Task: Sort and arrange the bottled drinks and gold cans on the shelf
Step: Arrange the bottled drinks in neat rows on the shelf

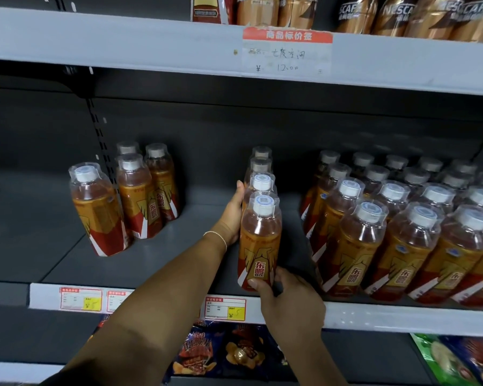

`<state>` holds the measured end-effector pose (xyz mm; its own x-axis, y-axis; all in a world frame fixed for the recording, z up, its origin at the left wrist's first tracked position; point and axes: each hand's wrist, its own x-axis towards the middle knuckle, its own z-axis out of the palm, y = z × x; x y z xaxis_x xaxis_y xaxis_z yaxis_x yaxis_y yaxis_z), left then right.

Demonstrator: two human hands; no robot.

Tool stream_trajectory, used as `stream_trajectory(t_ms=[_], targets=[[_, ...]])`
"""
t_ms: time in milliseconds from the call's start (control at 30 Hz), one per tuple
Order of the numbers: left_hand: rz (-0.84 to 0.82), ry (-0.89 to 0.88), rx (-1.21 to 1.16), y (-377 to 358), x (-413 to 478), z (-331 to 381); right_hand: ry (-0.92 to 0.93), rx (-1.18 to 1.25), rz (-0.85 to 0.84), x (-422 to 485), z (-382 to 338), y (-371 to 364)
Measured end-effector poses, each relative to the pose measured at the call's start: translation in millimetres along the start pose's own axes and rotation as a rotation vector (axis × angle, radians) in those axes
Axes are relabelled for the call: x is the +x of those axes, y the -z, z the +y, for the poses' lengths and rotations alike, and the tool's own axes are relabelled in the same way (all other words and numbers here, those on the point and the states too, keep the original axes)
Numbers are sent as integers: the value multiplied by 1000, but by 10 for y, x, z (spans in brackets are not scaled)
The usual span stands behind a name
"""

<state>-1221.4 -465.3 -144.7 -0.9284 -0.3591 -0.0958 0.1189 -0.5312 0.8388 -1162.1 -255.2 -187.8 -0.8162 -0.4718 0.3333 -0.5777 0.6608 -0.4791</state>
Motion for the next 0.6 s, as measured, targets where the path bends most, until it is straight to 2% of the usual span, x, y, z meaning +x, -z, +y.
stream_trajectory(t_ms=[300,600], targets=[[-56,-7,-99,-113,-38,7,-19,-20,-43,13,40,64],[-54,8,-27,-315,33,-101,-43,-24,-50,44,198,177]])
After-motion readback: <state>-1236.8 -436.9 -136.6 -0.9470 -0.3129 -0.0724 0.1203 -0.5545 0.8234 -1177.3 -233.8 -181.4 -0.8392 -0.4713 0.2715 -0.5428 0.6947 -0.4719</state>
